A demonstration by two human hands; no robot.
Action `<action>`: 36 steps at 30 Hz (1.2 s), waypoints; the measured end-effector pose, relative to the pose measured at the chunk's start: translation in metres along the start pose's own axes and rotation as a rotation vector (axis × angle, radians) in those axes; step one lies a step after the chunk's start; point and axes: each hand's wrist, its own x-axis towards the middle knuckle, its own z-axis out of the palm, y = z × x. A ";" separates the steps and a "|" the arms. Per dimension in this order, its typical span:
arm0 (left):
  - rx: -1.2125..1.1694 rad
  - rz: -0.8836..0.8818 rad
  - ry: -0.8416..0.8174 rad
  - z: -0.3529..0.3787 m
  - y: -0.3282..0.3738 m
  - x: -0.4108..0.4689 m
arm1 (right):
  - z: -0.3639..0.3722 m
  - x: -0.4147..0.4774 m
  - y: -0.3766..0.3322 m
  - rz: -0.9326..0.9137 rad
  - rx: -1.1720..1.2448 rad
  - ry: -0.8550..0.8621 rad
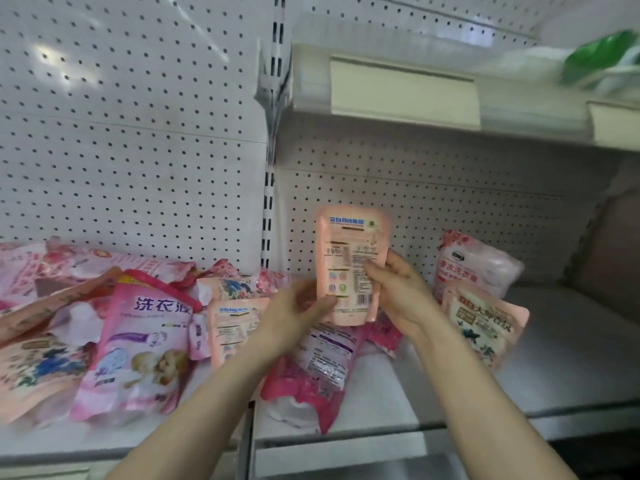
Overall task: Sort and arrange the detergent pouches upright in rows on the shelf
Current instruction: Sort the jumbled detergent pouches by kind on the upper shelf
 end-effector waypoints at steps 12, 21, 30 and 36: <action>0.481 0.139 0.040 0.014 -0.007 0.005 | -0.021 0.004 -0.077 -0.333 -1.237 0.270; 0.825 0.156 -0.057 0.001 -0.028 0.003 | -0.044 0.070 -0.027 -0.348 -1.505 0.573; 0.714 0.061 0.038 0.005 -0.029 0.013 | -0.042 0.064 0.001 -0.195 -1.736 0.513; 0.574 0.085 0.104 0.000 -0.028 0.006 | -0.028 0.034 0.039 -0.195 -1.692 0.189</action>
